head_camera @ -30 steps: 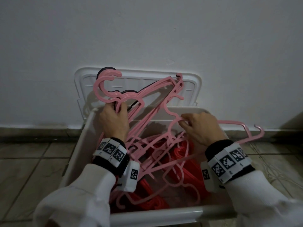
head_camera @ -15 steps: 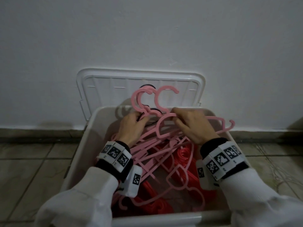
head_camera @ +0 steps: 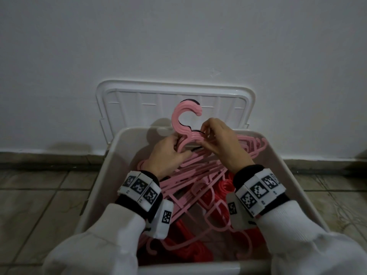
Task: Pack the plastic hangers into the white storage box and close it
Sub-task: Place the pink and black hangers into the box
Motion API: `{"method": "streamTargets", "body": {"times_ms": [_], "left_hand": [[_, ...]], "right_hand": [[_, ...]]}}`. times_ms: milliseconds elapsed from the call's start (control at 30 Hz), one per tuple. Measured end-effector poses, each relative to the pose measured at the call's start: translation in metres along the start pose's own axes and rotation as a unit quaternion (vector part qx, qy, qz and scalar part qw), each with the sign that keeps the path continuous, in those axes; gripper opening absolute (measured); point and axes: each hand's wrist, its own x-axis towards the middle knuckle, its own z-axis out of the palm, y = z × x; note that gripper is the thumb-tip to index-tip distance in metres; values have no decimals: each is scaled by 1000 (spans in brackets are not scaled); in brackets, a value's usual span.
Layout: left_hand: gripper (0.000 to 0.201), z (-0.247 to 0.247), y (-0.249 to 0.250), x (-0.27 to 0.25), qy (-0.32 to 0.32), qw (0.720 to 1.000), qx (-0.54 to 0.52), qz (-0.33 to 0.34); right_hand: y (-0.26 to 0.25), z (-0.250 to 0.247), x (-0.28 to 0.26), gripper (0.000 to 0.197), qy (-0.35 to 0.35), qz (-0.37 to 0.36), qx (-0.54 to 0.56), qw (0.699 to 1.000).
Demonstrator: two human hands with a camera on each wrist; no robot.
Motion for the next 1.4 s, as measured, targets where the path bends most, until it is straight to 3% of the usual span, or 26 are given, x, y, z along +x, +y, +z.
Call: {"method": "streamTargets", "body": {"times_ms": [233,367,433,467,533,600,667,700,733,900,1000,1167,1400], "left_hand": [[23,4,-6,4,59,997,43,7],[25,0,0,2,133,987,85,20],[26,-2,1,2,162,982,92,24],[27,-2,2,1,175,979,96,25],[27,-2,3,1,194,976,101,19],[27,-3,5,0,206,972,109,9],[27,-3,6,1,217,970,113,9],[27,-3,6,1,222,969,113,9],[26,-3,6,1,226,968,112,9],[26,-2,5,2,221,970,106,-3],[26,-2,5,2,216,971,101,0],[25,-1,4,2,207,973,101,-1],[24,1,4,3,203,972,121,3]], "right_hand": [[7,7,-1,26,-8,-2,-1,1000],[6,-1,-9,14,10,-19,-57,998],[10,-6,-12,11,-27,23,-66,997],[12,-8,-13,12,-81,68,-61,993],[13,-12,-16,16,-247,193,-61,948],[20,-8,-24,22,-415,295,-115,853],[35,0,-41,28,-522,337,-179,763],[41,5,-49,33,-545,344,-209,736],[52,10,-57,39,-545,349,-237,725],[80,33,-81,49,-495,387,-240,740],[83,40,-84,41,-453,413,-200,764],[75,45,-77,48,-433,486,-143,745],[79,41,-78,43,-361,508,-160,766]]}}
